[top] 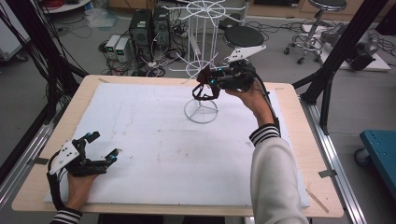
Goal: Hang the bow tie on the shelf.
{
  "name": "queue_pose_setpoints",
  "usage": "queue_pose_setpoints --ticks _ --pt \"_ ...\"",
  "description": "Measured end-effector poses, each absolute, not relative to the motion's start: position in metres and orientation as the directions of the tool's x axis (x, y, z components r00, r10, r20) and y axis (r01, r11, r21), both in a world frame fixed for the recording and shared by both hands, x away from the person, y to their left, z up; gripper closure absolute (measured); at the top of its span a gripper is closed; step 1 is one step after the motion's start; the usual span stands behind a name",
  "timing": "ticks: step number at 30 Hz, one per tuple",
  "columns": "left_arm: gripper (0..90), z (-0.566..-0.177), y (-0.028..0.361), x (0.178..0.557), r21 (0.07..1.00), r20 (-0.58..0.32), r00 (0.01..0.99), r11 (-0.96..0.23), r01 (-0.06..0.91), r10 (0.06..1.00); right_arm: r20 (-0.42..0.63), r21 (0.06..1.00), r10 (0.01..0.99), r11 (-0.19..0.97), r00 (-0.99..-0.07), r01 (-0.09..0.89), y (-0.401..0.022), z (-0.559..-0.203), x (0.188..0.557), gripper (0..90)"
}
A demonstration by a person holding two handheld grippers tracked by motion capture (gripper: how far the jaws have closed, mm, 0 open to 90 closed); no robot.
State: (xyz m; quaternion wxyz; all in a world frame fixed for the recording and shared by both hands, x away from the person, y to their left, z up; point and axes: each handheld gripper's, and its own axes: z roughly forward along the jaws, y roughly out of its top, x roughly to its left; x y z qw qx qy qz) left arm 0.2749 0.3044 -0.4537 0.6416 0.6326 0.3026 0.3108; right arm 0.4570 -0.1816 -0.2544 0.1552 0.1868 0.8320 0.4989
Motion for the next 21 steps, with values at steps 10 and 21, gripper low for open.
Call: queue_pose_setpoints --ticks 10,21 --pt "1.7 -0.454 0.304 0.275 1.000 0.005 0.624 0.007 -0.016 0.781 -0.099 0.890 0.484 0.433 -0.869 0.140 -0.181 -0.253 0.453 17.6" --pt "1.7 -0.454 0.304 0.275 1.000 0.003 0.623 0.009 -0.016 0.782 -0.113 0.906 0.509 0.405 -0.853 0.121 -0.186 -0.245 0.442 0.6"
